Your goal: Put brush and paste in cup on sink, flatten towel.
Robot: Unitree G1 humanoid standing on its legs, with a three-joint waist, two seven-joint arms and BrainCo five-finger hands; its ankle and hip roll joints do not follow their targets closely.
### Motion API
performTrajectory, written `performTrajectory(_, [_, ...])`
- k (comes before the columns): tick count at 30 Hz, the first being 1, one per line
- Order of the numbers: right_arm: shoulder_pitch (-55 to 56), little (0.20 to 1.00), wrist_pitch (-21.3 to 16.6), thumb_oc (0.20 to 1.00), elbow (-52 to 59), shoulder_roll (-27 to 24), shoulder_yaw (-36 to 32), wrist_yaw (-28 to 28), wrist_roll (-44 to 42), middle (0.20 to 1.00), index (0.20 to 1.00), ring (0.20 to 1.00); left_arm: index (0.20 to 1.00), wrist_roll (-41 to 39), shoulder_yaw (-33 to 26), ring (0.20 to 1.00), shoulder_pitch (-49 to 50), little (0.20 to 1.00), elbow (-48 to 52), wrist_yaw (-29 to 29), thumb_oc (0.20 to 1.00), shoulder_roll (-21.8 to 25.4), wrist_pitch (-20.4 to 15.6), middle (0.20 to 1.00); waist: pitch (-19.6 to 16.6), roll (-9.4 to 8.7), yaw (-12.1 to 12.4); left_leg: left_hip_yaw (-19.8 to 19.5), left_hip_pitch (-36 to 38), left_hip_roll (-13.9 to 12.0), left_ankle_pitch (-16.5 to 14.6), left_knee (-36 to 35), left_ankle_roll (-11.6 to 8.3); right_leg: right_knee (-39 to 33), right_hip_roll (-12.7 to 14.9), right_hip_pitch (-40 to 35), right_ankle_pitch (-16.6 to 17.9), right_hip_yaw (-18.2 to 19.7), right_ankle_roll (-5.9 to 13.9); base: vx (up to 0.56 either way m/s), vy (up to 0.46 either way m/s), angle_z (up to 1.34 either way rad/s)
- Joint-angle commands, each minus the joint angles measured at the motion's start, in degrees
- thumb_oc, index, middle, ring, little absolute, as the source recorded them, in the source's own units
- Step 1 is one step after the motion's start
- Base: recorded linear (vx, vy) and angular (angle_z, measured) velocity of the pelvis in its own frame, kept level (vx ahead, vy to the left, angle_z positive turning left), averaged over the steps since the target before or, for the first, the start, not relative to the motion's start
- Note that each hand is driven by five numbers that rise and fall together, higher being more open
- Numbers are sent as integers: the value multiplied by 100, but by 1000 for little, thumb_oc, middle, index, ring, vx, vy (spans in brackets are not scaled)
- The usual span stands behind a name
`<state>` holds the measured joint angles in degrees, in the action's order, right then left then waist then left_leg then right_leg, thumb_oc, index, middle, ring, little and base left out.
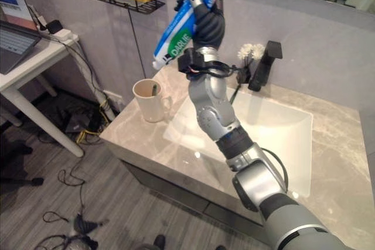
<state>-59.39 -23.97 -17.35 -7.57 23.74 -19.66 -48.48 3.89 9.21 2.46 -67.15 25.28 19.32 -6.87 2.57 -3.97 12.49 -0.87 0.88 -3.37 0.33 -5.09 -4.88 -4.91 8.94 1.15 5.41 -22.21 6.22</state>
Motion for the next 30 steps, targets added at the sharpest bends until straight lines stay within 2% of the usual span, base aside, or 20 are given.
performTrajectory(1, [-860,200,-127,200,-271,4,-18,197,262,200,200,200,1000,-478,-54,1000,-110,1000,-516,-358,1000,149,182,1000,-76,-359,5,19,-395,239,317,9,188,14,445,-746,368,134,429,0,0,0])
performTrajectory(13, [-884,200,63,200,-263,-188,124,188,572,200,200,200,1000,-592,23,1000,-222,1000,-489,-530,1000,90,112,1000,22,-507,138,-81,-616,293,355,9,190,-8,479,-634,478,62,472,1,4,0])
performTrajectory(30, [-1091,200,168,200,-875,-228,90,-14,725,200,200,200,1000,-389,579,1000,-407,1000,-416,-588,1000,73,69,1000,217,-663,336,-266,-888,364,406,9,211,-9,476,-519,596,-90,520,7,0,4])
